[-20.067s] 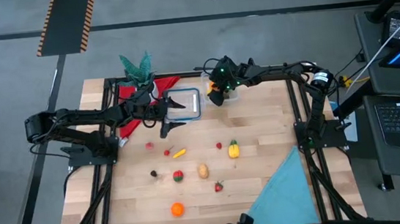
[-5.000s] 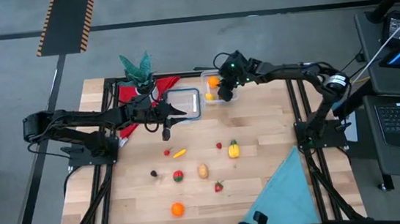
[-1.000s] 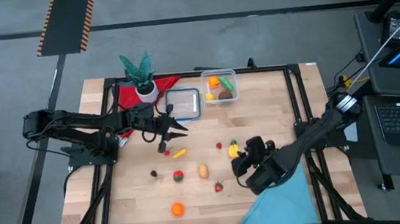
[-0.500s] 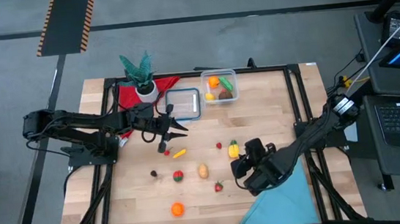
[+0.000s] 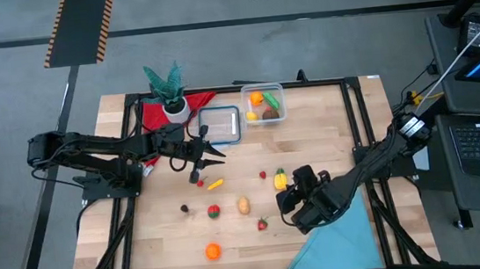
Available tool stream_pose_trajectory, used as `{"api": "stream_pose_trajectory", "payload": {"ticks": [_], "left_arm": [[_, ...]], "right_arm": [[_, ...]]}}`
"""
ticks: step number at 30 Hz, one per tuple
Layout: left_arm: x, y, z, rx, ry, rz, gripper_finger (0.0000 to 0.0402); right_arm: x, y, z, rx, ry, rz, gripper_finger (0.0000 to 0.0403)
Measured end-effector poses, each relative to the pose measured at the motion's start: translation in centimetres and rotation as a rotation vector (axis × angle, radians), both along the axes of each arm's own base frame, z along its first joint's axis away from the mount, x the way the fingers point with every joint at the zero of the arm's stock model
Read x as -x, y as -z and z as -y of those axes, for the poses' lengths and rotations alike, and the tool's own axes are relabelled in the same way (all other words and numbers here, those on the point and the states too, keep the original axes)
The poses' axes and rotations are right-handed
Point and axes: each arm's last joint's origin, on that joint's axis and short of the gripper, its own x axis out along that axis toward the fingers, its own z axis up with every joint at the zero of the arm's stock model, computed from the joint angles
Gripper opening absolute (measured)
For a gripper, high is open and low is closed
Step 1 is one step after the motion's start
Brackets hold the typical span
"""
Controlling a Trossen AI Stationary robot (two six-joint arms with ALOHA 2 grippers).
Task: Pick and placing Produce into tupperware
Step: Put the pineapple into the transparent bin
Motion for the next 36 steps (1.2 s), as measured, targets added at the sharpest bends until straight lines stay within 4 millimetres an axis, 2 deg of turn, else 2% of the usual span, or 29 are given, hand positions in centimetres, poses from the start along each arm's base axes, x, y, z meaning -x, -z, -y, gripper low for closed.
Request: {"api": "stream_pose_trajectory", "payload": {"ticks": [11, 14, 24, 28, 36], "left_arm": [[0.0, 0.0, 0.0, -0.040, 0.012, 0.005, 0.0082], [0.0, 0.0, 0.0, -0.050, 0.012, 0.006, 0.0082], [0.1, 0.0, -0.7, -0.051, -0.019, 0.005, 0.0082], [0.1, 0.0, -0.7, -0.051, -0.020, 0.003, 0.0082], [0.2, 0.3, -0.7, -0.045, -0.019, -0.032, 0.0082]], "right_arm": [[-0.3, 0.1, 0.6, -0.040, 0.008, -0.039, 0.0164], [-0.7, 0.2, 1.2, -0.082, 0.027, -0.063, 0.0183], [-1.9, 0.2, 2.8, -0.133, 0.005, -0.094, 0.0294], [-2.2, 0.3, 3.2, -0.158, 0.013, -0.100, 0.0308], [-3.0, 0.4, 4.1, -0.169, 0.042, -0.078, 0.0310]]}}
